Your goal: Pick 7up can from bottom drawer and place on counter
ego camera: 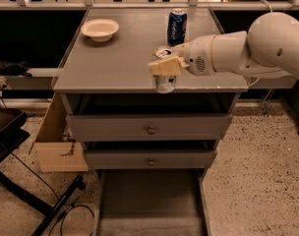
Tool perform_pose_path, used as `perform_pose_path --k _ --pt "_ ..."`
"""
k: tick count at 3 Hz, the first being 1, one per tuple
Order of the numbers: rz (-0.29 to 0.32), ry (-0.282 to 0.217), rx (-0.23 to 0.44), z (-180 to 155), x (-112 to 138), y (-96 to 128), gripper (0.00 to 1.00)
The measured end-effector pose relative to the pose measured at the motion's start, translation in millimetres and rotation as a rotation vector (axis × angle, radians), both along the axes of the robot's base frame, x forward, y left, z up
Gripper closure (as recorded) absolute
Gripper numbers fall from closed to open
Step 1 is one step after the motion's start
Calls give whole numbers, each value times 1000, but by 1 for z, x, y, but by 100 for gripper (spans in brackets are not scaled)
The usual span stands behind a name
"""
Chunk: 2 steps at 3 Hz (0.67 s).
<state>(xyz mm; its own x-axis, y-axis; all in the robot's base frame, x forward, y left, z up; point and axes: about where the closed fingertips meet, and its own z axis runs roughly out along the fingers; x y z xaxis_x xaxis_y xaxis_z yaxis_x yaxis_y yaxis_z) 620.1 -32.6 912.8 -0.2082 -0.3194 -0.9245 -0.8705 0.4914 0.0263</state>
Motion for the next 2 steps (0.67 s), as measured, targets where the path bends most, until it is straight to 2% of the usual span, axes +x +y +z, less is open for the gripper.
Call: perform_pose_path --k 1,2 --pt "-10 -26 37 11 28 10 100" --pt "7 -37 94 2 56 24 100"
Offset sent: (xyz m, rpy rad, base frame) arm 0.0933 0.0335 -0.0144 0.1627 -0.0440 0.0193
